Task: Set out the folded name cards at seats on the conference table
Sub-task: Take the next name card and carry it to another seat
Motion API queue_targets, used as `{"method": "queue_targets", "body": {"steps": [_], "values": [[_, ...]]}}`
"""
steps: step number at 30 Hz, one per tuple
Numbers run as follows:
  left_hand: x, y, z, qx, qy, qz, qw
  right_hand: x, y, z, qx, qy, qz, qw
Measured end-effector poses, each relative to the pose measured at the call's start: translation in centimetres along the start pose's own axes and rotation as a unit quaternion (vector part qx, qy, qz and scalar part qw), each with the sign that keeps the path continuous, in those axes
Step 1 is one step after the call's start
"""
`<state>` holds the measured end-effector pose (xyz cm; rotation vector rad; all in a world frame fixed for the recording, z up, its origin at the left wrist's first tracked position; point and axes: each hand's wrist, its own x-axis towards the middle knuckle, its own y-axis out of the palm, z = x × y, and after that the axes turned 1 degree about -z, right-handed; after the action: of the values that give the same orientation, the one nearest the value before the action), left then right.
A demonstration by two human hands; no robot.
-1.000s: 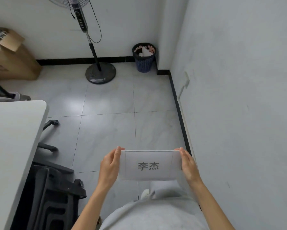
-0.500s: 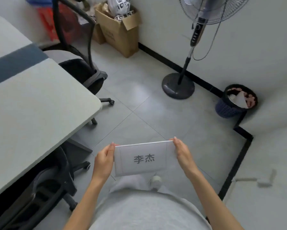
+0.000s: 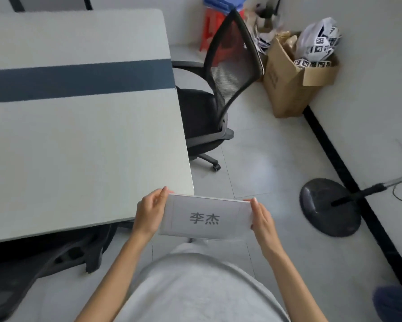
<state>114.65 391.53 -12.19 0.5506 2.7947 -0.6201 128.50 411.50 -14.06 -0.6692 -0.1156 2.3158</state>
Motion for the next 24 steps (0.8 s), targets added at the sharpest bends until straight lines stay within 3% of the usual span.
{"method": "queue_targets", "body": {"steps": [8, 12, 19, 24], "values": [[7.3, -0.5, -3.0, -0.058, -0.047, -0.119, 0.990, 12.4, 2.6, 9.3, -0.065, -0.062, 0.132, 0.987], [9.7, -0.7, -3.6, -0.083, -0.087, -0.219, 0.968, 18.9, 6.1, 13.5, -0.116, -0.096, 0.235, 0.960], [12.2, -0.1, -4.1, -0.177, -0.152, -0.410, 0.882, 26.6, 14.7, 21.4, -0.227, -0.175, 0.449, 0.846], [12.3, -0.2, -4.9, -0.202, -0.154, -0.462, 0.850, 29.2, 21.4, 25.2, -0.273, -0.182, 0.570, 0.753]]}}
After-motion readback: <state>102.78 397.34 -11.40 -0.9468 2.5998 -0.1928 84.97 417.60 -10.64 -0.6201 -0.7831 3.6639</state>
